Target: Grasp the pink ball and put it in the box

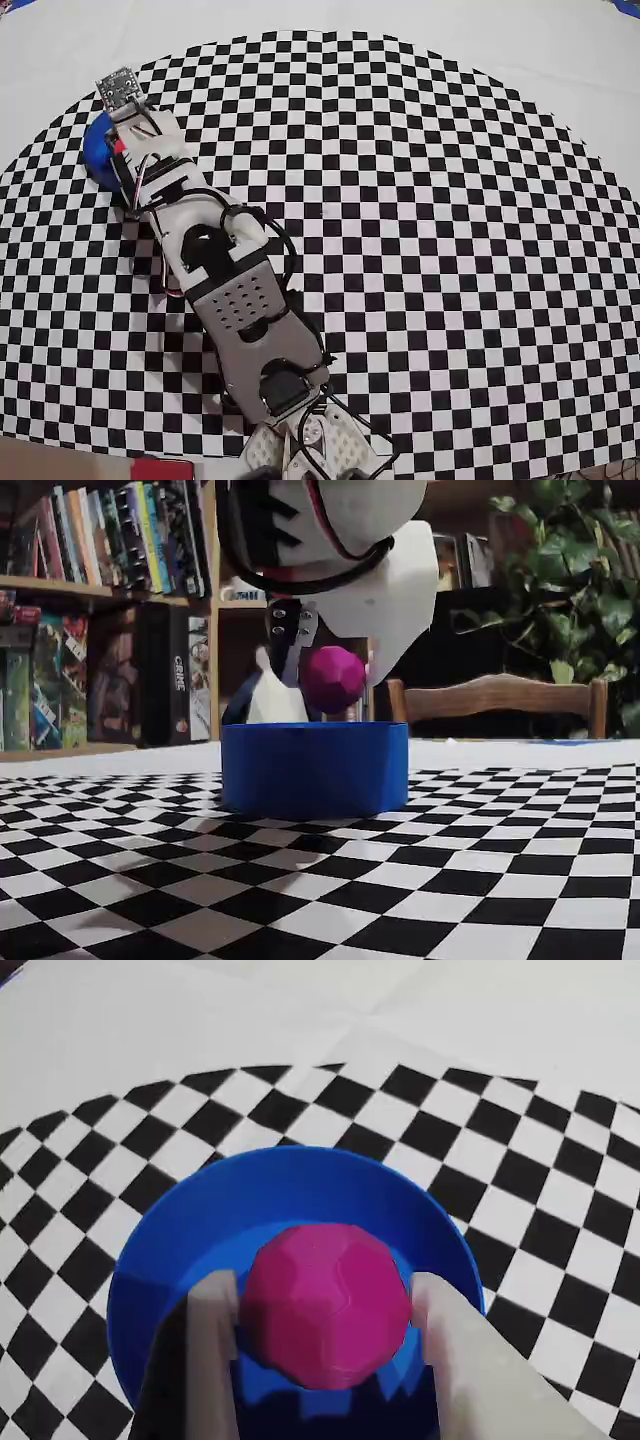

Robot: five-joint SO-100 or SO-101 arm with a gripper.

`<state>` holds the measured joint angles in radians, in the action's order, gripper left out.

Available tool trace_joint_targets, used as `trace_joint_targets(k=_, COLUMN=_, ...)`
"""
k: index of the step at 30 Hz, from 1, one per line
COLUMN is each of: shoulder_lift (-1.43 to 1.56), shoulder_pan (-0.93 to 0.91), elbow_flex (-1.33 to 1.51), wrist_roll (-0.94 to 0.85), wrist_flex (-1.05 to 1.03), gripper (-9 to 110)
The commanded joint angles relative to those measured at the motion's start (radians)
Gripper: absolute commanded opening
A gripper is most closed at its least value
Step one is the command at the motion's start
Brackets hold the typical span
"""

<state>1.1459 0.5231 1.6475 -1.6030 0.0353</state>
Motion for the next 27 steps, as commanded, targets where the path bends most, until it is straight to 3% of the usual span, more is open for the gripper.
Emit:
trace_joint_targets(k=1, shoulder_lift=0.000, shoulder_pan=0.011, elbow_flex=-0.063, wrist_roll=0.012, wrist_flex=-0.008, gripper=0)
trace_joint_targets(k=27, shoulder_lift=-0.035, shoulder_pan=0.020, elbow_flex=-0.117, wrist_roll=0.021, wrist_flex=-0.023, gripper=0)
